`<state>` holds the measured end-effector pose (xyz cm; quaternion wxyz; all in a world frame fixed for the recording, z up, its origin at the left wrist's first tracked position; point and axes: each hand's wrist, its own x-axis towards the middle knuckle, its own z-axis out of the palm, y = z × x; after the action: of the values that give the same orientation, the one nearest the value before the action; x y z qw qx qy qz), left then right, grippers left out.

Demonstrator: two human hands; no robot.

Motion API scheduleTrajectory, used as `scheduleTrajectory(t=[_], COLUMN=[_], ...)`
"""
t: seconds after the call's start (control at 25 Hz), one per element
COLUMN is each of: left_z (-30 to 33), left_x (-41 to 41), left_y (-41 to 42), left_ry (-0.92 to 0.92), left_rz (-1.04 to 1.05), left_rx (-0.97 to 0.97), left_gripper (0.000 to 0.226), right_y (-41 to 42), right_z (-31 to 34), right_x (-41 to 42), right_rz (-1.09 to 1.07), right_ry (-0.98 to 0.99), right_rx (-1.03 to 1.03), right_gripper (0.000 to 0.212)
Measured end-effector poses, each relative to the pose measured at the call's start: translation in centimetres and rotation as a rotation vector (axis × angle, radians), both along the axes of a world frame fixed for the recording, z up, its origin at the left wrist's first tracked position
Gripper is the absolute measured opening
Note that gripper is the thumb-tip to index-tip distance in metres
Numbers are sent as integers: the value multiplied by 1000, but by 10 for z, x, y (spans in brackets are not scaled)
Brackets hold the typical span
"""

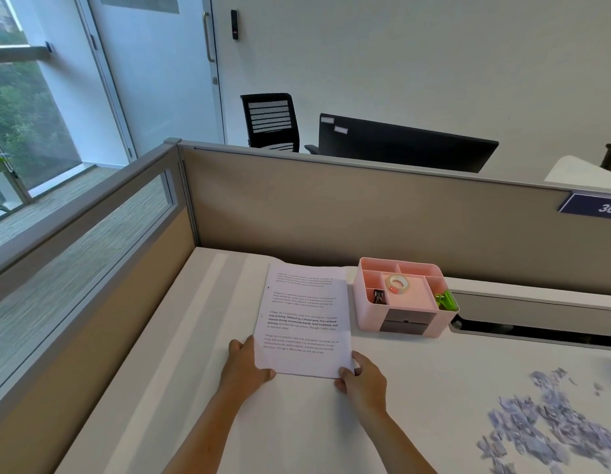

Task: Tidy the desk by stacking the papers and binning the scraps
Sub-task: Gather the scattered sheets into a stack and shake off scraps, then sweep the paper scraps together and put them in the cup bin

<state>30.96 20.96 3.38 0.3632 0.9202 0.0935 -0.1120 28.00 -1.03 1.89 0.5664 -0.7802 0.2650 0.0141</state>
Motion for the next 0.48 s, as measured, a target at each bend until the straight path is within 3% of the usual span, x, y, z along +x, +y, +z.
scheduleTrajectory(t=[0.32,0.48], left_z=[1,-9], left_x=[-18,-61], left_y=[3,9], left_ry=[-13,-134], left_rz=[53,133], left_rx=[-8,-52], left_gripper=[63,71], right_y=[-17,-35], right_z=[7,-12], right_x=[-11,-67], right_rz=[26,53], right_ry=[24,-153], right_rx=[-21,-230], right_gripper=[42,21])
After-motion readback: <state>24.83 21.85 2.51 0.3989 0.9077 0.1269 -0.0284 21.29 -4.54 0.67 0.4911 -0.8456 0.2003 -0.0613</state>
